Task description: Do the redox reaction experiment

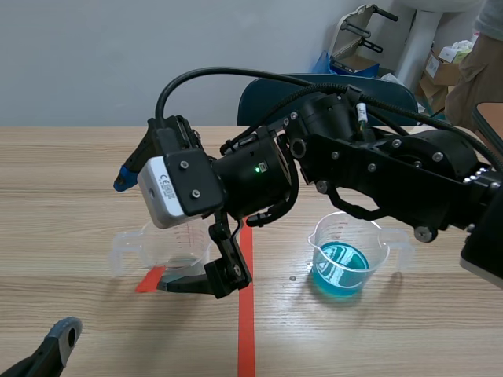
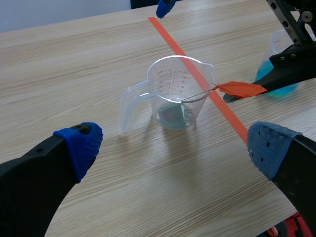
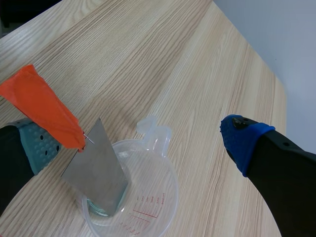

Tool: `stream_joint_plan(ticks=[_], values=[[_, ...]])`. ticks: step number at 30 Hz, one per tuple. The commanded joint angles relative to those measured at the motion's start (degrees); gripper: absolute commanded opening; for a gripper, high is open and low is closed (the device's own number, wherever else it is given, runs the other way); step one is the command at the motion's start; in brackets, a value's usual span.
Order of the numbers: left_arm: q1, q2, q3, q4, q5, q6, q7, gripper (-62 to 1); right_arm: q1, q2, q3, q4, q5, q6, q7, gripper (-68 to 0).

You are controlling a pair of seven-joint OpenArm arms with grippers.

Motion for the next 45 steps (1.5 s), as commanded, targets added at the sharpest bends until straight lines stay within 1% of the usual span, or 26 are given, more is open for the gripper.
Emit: stream_joint_plan(ticks=[1, 26, 33, 36, 37, 40, 41, 43, 45], values=[[-0.17, 0.31, -0.37, 0.83, -0.15, -0.35, -0.98, 1.4, 1.11, -0.2, 0.5, 0.24, 0.66, 0.42, 0.42, 0.4], [-0.17, 0.31, -0.37, 0.83, -0.15, -0.35, -0.98, 1.4, 0.92, -0.17, 0.5, 0.24, 0.66, 0.42, 0.39, 0.4], [-0.17, 0.31, -0.37, 0.83, -0.15, -0.35, -1.01, 1.4, -1.22, 0.22, 0.5, 0.26, 0.68, 0.42, 0.44, 0.4], [-0.17, 0.31, -0.37, 0.83, -0.15, -0.37, -1.01, 1.4, -2.32, 2.05, 0.57, 0.5, 1.18, 0.11, 0.5, 0.4], [-0.17, 0.31, -0.37, 0.83, -0.15, -0.37, -1.01, 1.4, -2.78, 3.13, 0.76, 0.83, 2.32, -0.76, 0.7, 0.4], [-0.17, 0.31, -0.37, 0.83, -0.24, -0.35, -1.01, 1.4, -4.66, 6.88, 2.45, 2.86, 7.91, -0.92, 2.1, 0.4], [-0.13, 0.31, -0.37, 0.83, -0.72, -0.33, -1.01, 1.4, -5.57, 8.26, 3.23, 4.04, 9.68, -0.92, 2.21, 0.4], [0.26, 0.31, -0.66, 0.85, -1.2, -0.28, -1.01, 1.4, -7.74, 10.99, 5.11, 7.04, 11.78, -0.92, 1.79, 0.4], [1.16, 0.31, -1.6, 1.33, -1.84, 0.57, -1.03, 1.4, -10.71, 13.77, 7.43, 10.27, 13.35, -0.94, 0.57, 0.4]])
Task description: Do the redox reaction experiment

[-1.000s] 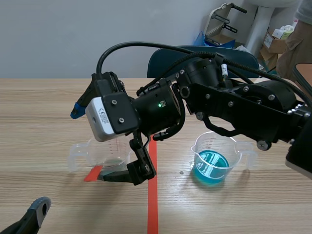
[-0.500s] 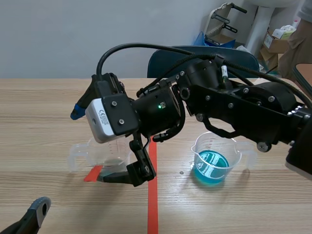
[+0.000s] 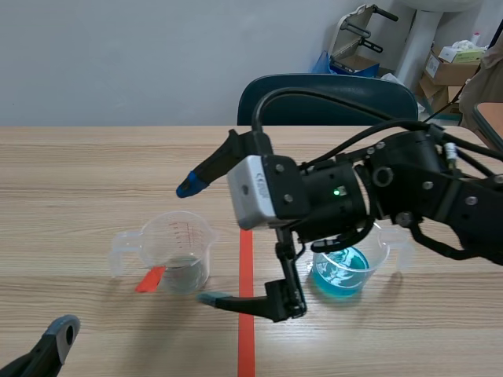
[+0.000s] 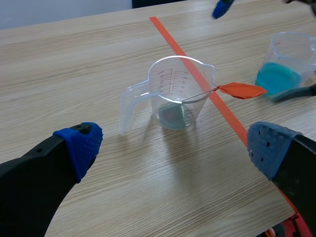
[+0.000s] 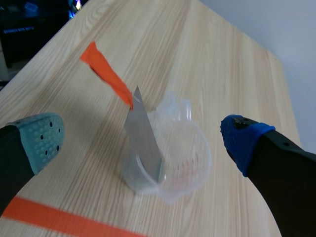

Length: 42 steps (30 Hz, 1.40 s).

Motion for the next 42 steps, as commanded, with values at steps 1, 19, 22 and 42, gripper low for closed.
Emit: stream_joint_plan(ticks=[1, 19, 22, 42], values=[[1.6, 0.31, -1.77, 1.84, -0.55, 1.05, -1.03, 1.4, -2.16, 1.84, 2.32, 3.8, 1.97, -0.07, -0.35, 0.4], [8.55, 0.31, -17.9, 20.41, -0.59, 0.98, 9.64, 1.4, -46.6, 11.89, 41.59, 27.45, 19.89, -4.52, -12.17, 0.4], [5.79, 0.28, -18.62, 21.75, -0.59, 0.9, 13.38, 1.4, -52.96, 11.63, 47.98, 30.86, 23.17, -4.52, -13.16, 0.4], [-15.76, 2.4, -8.61, 21.03, -3.56, -17.88, 20.09, 1.4, -84.06, -0.15, 75.03, 48.78, 37.35, -4.04, -19.85, 0.4]])
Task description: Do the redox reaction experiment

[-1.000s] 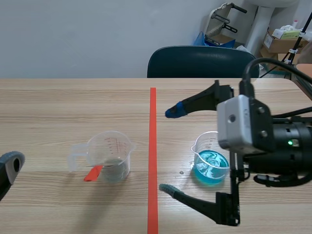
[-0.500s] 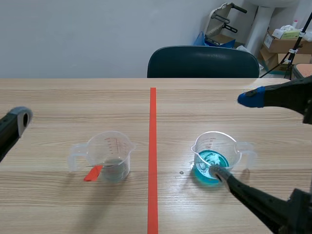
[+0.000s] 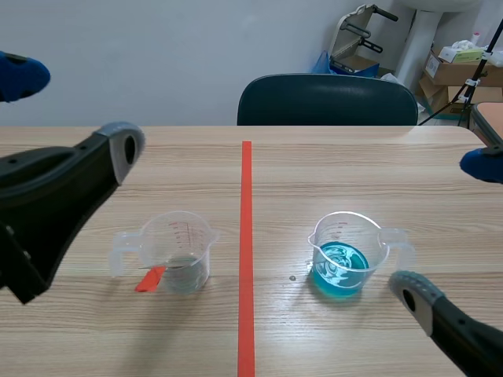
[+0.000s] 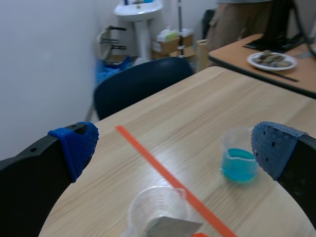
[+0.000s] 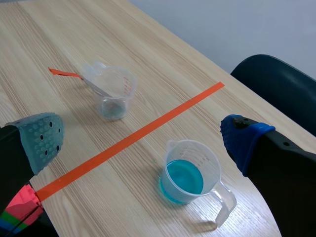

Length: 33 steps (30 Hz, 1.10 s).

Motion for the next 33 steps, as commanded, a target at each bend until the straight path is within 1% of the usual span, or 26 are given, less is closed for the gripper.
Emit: stream_joint_plan(ticks=[1, 4, 10, 16, 24, 33], values=[[-0.02, 0.31, 1.09, -0.85, -0.33, -0.26, -0.7, 1.4, -0.83, 0.02, 0.83, 0.59, 1.68, -0.04, 0.66, 0.4], [-0.15, 0.31, 2.99, -2.54, 0.17, -1.77, -0.74, 1.4, -3.08, 0.02, 2.25, 0.66, 3.78, -0.02, 0.66, 0.4], [-0.15, 0.31, 4.07, -5.31, 0.31, -1.95, -3.08, 1.4, -4.17, 0.02, 4.46, 0.66, 5.18, 0.17, 0.59, 0.4], [-0.13, 0.31, 4.04, -5.4, 0.33, -1.9, -5.05, 1.4, -4.15, 0.02, 4.68, 0.66, 5.18, 0.17, -0.07, 0.4], [-0.15, 0.31, 4.04, -5.4, 0.57, -1.86, -5.03, 1.4, -4.15, 0.02, 4.68, 0.66, 5.18, 0.17, -2.1, 0.4], [-0.13, 0.31, 4.04, -5.4, 0.52, -1.86, -4.83, 1.4, -4.15, 0.02, 4.68, 0.66, 5.18, 0.17, -2.34, 0.4]])
